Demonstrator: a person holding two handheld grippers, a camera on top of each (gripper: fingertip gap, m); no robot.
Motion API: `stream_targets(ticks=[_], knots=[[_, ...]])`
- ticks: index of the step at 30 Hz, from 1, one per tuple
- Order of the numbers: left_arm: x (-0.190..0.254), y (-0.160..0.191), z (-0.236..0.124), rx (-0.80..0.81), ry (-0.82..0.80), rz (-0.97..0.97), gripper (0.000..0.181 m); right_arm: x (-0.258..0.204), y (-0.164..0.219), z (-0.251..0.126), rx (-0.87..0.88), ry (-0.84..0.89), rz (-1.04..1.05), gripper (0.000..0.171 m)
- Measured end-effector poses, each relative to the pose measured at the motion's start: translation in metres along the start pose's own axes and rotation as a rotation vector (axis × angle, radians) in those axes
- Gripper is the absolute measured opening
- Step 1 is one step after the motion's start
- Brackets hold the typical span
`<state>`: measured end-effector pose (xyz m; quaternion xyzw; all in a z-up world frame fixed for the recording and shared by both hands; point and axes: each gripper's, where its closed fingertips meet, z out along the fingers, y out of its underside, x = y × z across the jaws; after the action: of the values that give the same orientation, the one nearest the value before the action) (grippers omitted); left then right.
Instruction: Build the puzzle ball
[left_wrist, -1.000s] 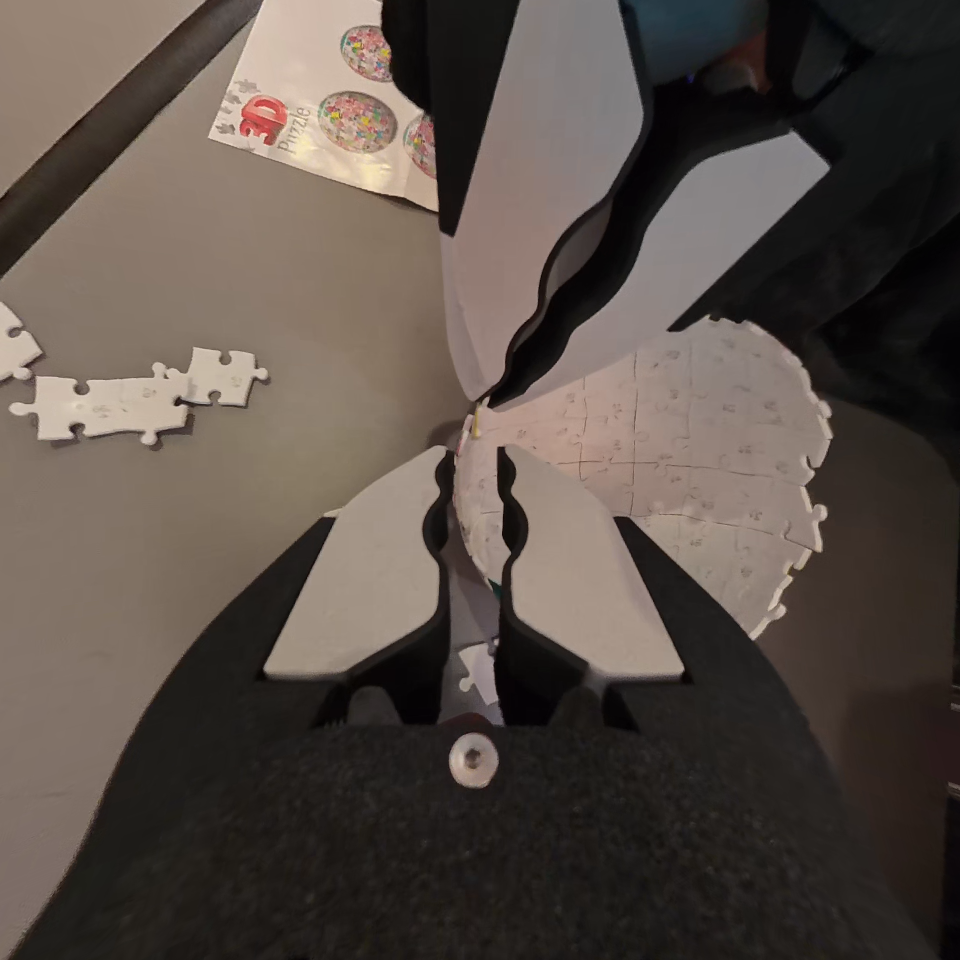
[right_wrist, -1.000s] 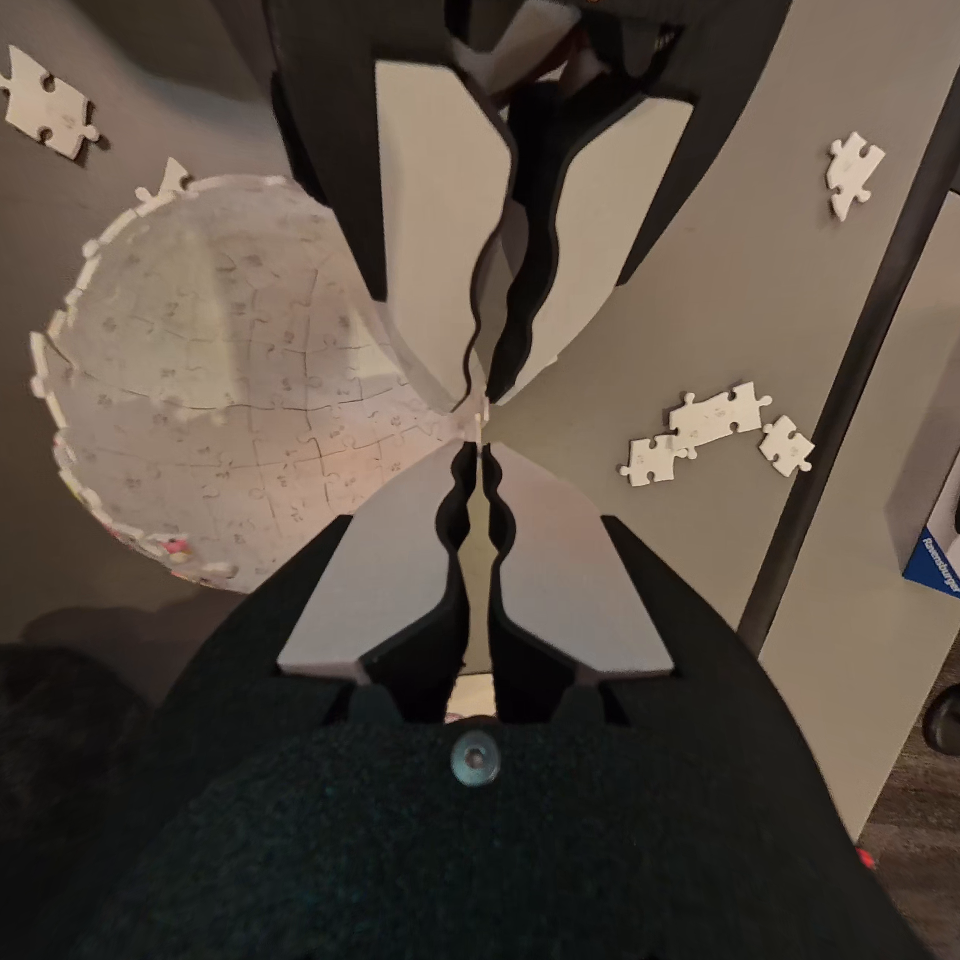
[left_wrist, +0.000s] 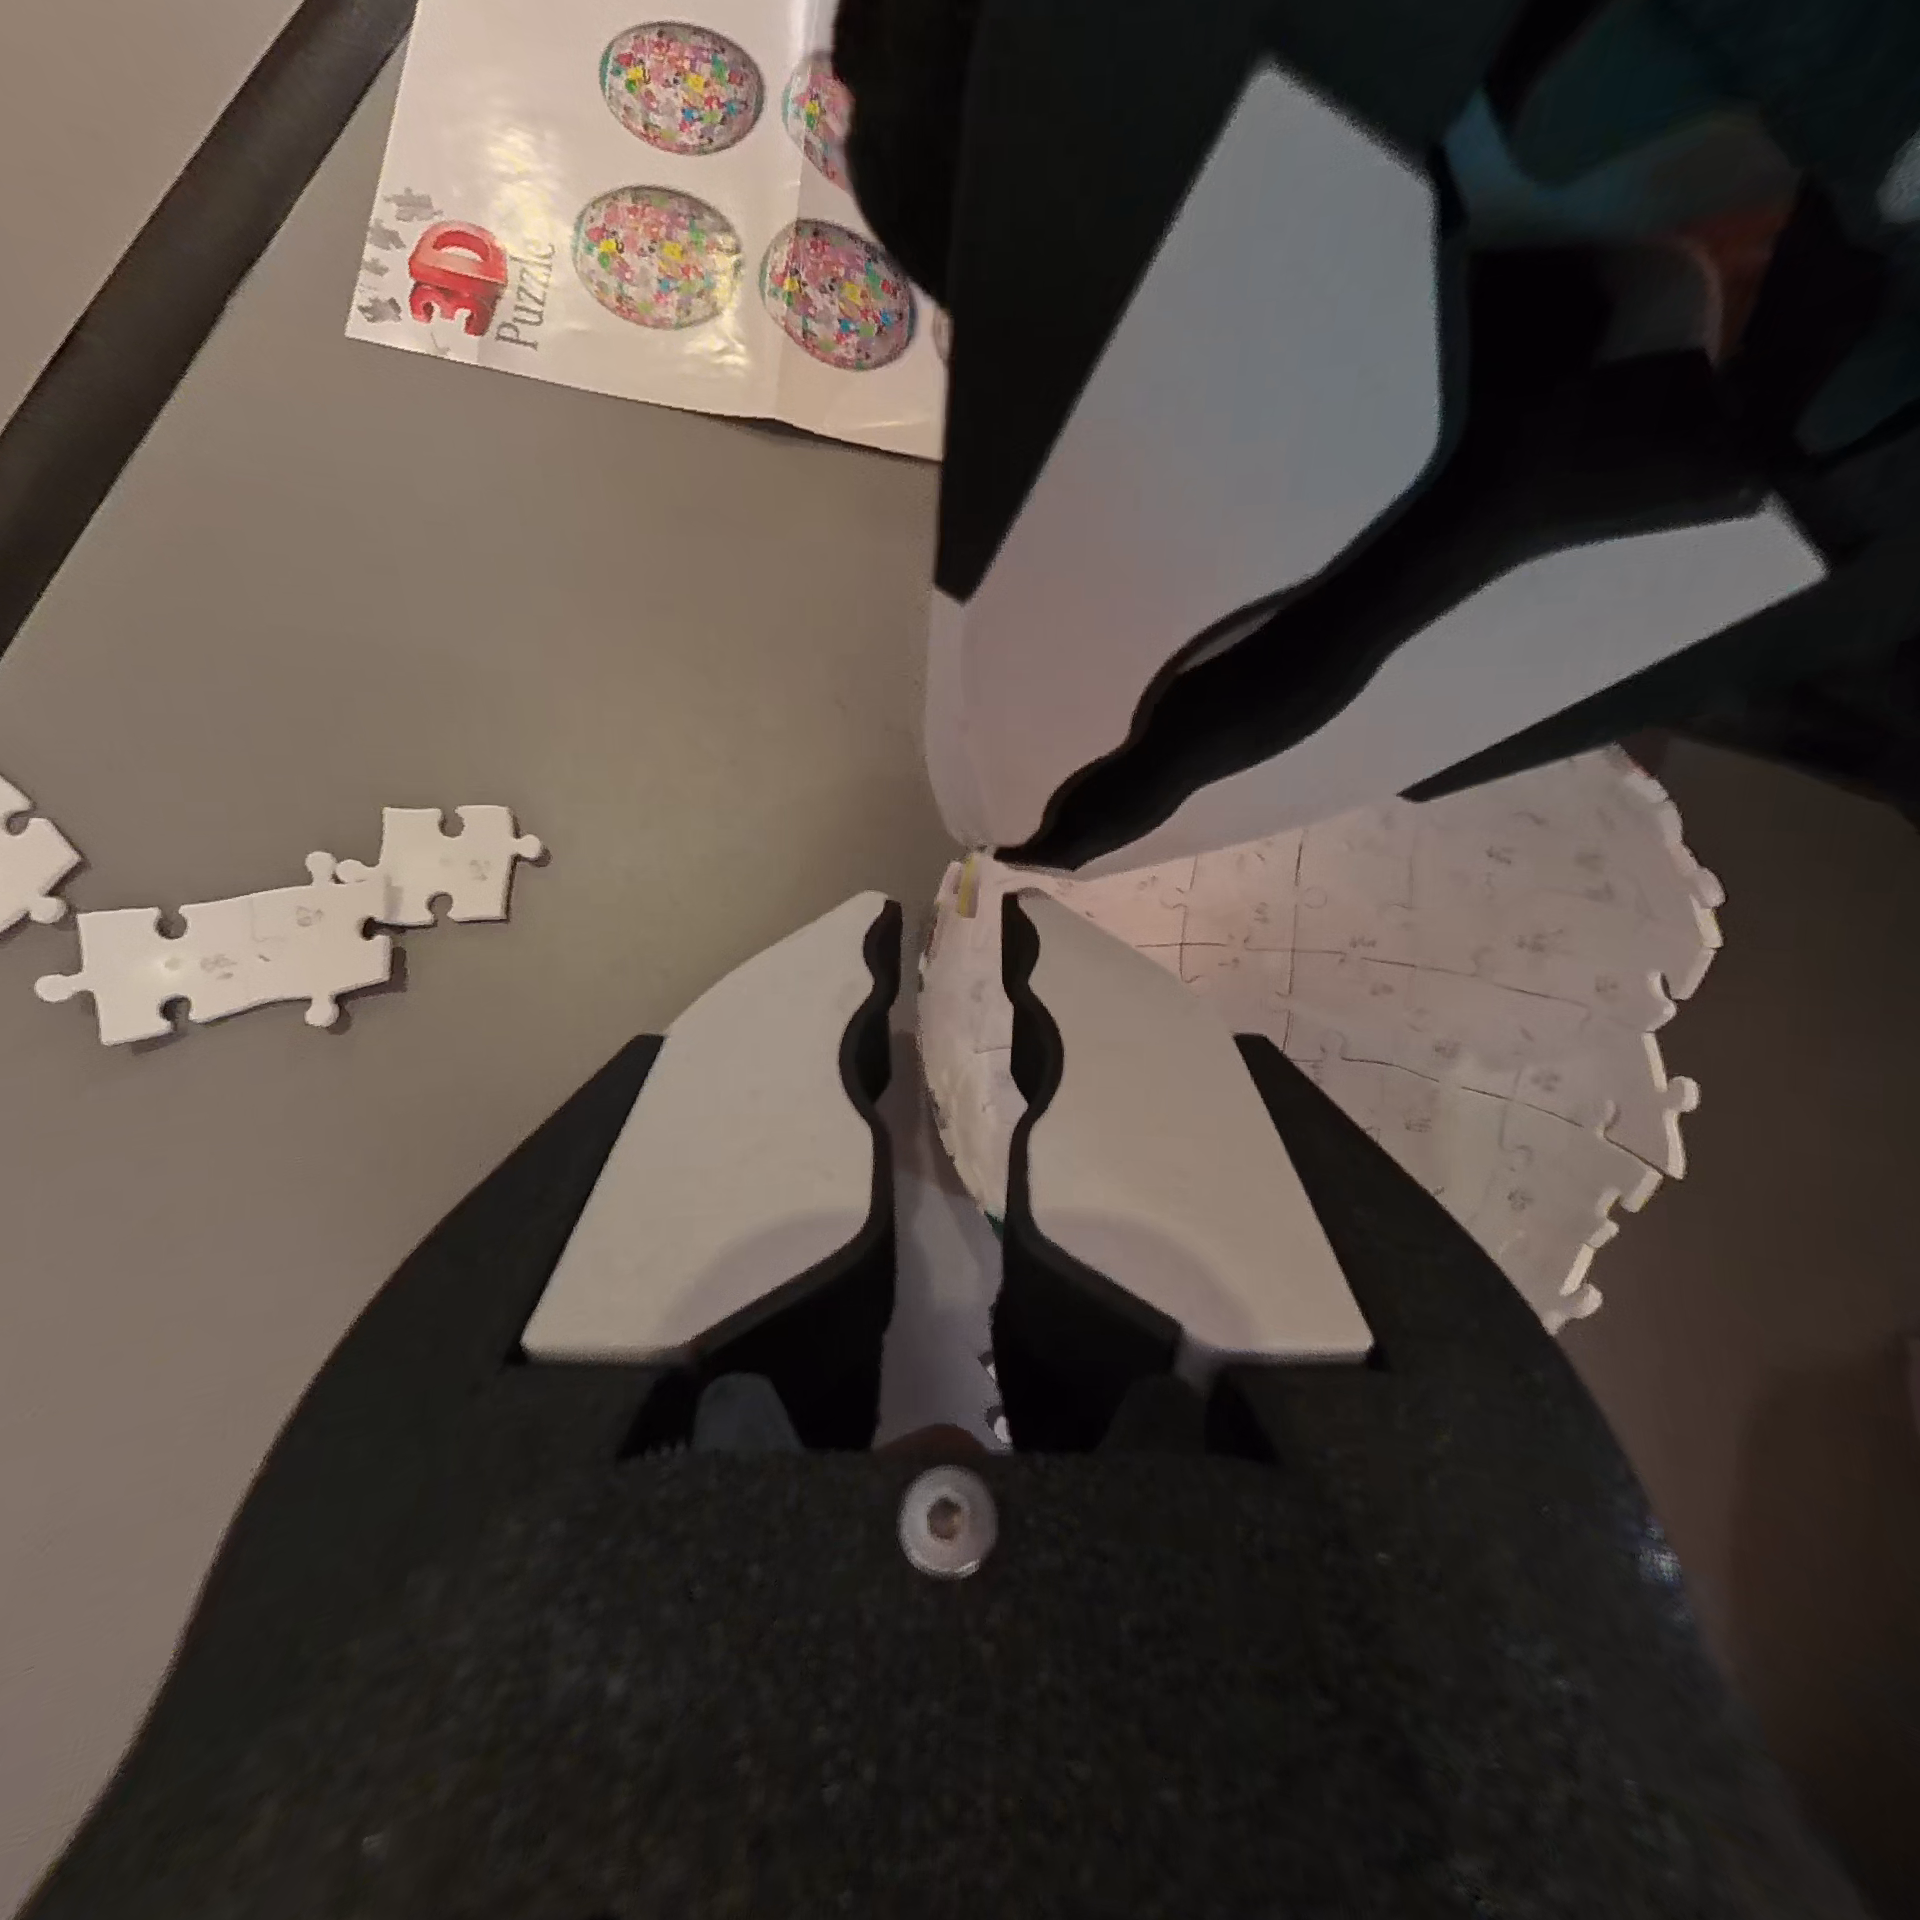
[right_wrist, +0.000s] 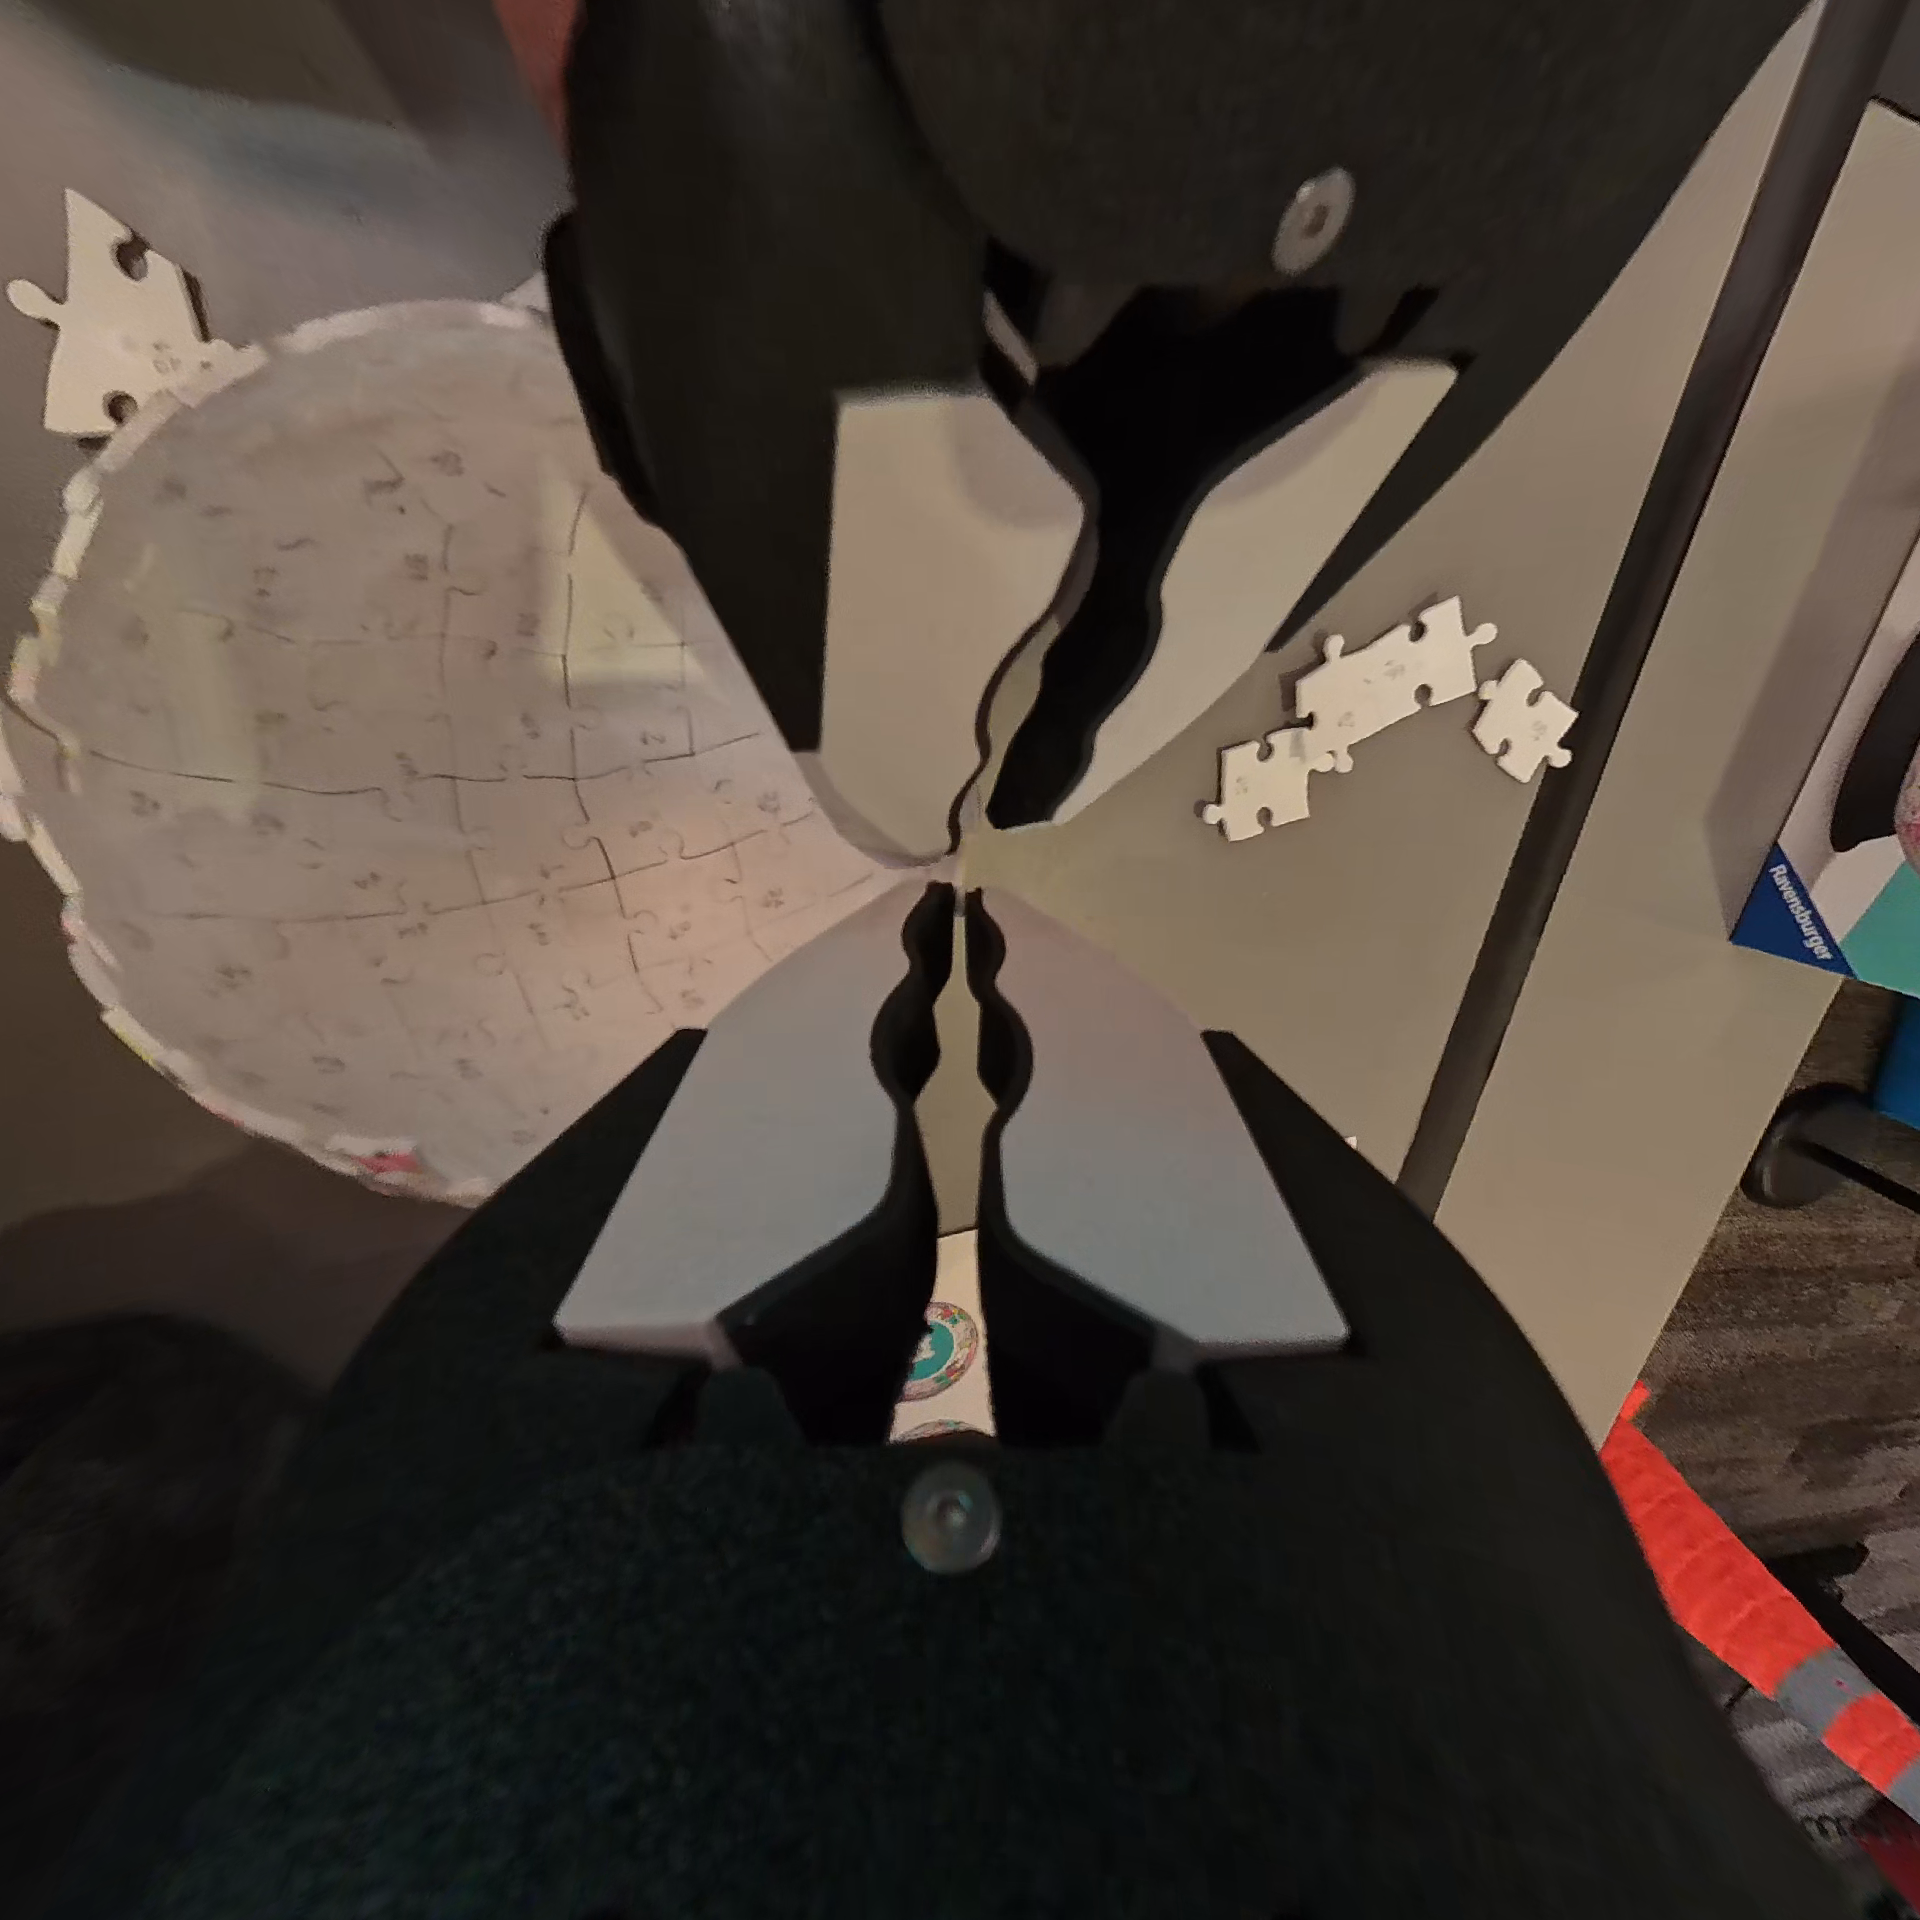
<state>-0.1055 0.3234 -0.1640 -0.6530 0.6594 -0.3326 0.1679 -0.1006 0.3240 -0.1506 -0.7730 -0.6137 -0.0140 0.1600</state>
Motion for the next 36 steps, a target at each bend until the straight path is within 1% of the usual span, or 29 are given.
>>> stream_targets(ticks=[5,11,15,22,30,33,36], knots=[[-0.001,0.001,0.006,-0.015,0.006,0.028,0.019,0.000,0.000,-0.001,-0.013,0.023,0.001,0.002],[-0.004,-0.001,0.005,-0.005,-0.009,0.058,0.018,0.003,0.004,-0.001,0.001,0.034,0.035,0.002],[-0.007,-0.005,0.001,0.015,-0.033,0.085,0.015,0.003,0.006,0.000,0.025,0.028,0.057,0.002],[-0.005,-0.006,0.003,0.004,-0.044,0.137,0.011,0.002,0.008,0.001,0.032,0.037,0.074,0.002],[-0.006,-0.008,0.005,0.016,-0.062,0.178,0.007,0.005,0.009,-0.001,0.043,0.081,0.078,0.002],[-0.006,-0.008,0.004,0.022,-0.049,0.169,0.008,0.007,0.010,-0.004,0.061,0.094,0.098,0.002],[-0.007,-0.008,0.004,0.031,-0.025,0.121,0.016,0.008,0.012,-0.004,0.057,0.103,0.107,0.002]])
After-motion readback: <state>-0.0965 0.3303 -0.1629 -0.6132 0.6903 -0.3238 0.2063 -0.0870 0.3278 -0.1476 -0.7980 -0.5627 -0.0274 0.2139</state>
